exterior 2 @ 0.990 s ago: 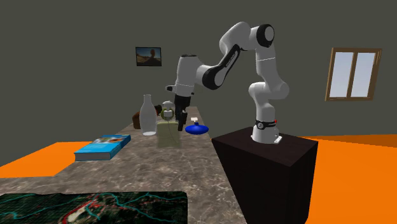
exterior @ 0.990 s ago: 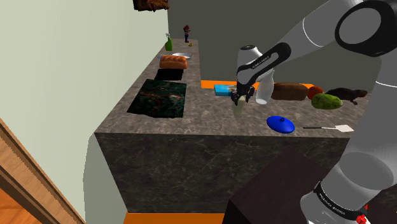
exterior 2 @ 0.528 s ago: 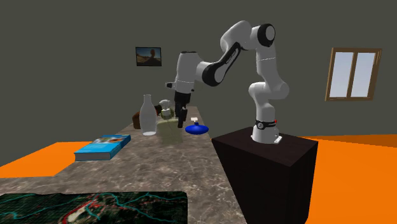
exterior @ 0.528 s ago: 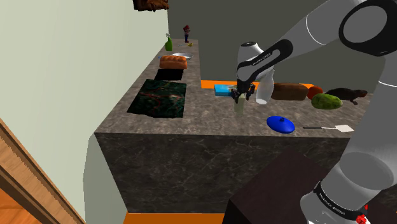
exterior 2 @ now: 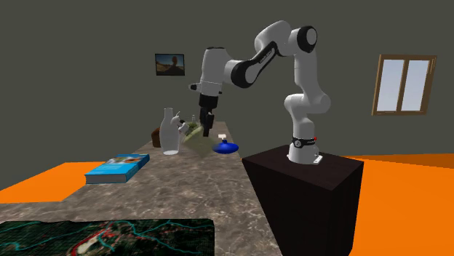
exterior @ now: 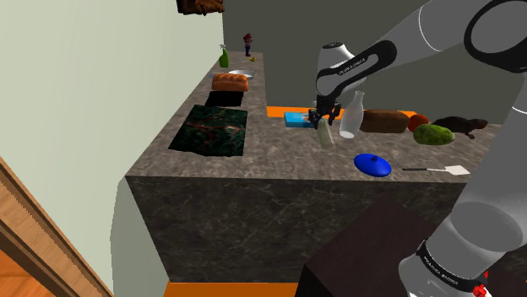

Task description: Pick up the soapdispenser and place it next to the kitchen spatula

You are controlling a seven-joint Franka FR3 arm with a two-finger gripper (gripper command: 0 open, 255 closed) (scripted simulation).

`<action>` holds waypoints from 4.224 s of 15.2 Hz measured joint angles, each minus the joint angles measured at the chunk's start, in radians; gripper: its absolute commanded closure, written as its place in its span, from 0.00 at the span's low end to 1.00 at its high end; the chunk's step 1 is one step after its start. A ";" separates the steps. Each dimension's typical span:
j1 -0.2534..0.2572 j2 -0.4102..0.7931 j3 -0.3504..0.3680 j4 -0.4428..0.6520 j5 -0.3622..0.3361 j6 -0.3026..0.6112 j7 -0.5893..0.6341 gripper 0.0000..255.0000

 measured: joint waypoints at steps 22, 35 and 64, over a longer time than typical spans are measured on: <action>0.006 -0.102 0.006 0.175 0.028 -0.273 -0.059 1.00; 0.010 -0.119 0.011 0.332 0.039 -0.445 -0.089 1.00; -0.163 -0.221 -0.179 0.366 0.063 -0.509 -0.475 1.00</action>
